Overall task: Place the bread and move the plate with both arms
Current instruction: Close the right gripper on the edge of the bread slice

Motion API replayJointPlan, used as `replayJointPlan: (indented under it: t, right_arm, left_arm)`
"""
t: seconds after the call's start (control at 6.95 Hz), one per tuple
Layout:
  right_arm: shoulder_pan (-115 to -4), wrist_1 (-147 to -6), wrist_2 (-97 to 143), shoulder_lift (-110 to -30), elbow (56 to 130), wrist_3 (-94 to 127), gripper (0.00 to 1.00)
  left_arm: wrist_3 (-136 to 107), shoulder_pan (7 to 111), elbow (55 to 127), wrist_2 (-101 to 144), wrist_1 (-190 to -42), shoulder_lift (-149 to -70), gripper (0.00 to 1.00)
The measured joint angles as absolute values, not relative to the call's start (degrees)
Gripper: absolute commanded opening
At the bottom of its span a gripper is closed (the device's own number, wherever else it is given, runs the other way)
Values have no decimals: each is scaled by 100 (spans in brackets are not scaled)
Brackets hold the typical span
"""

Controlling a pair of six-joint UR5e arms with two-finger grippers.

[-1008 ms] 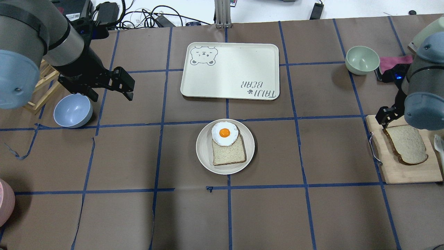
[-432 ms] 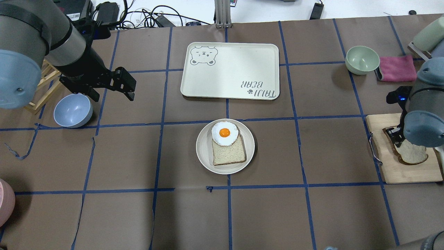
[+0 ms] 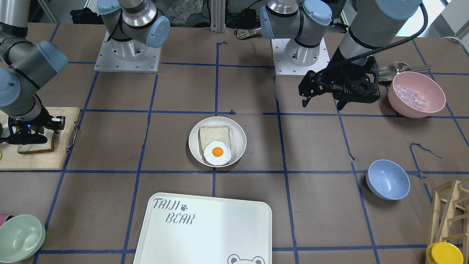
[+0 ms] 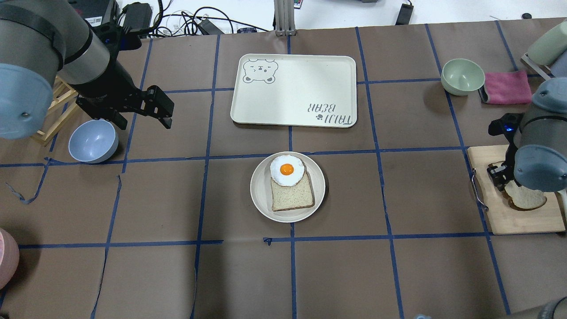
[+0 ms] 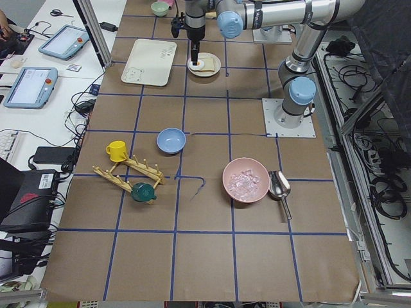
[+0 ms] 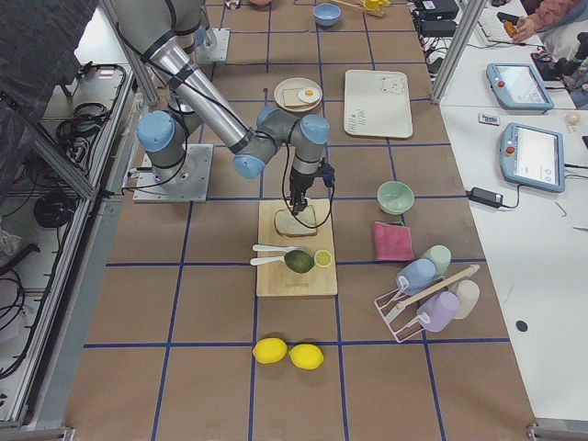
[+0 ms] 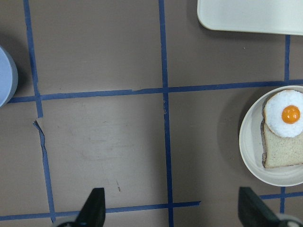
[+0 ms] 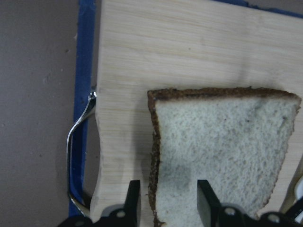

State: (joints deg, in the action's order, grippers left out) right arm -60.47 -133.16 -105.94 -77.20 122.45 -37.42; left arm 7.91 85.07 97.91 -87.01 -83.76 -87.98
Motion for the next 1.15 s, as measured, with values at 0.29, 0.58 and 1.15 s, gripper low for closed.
replayJointPlan:
  t: [0.29, 0.58, 1.15]
  right_arm:
    - [-6041, -13306, -10579, -7721, 12269, -3751, 52]
    - [-6039, -13282, -10574, -7718, 12271, -3753, 51]
    - [-6042, -13285, -10577, -7684, 12277, -3755, 28]
  left_arm:
    - [791, 8508, 9792, -8701, -8376, -8798, 100]
    - [791, 8508, 9799, -8701, -8376, -8798, 100]
    - [780, 8522, 9803, -8699, -8378, -8805, 100]
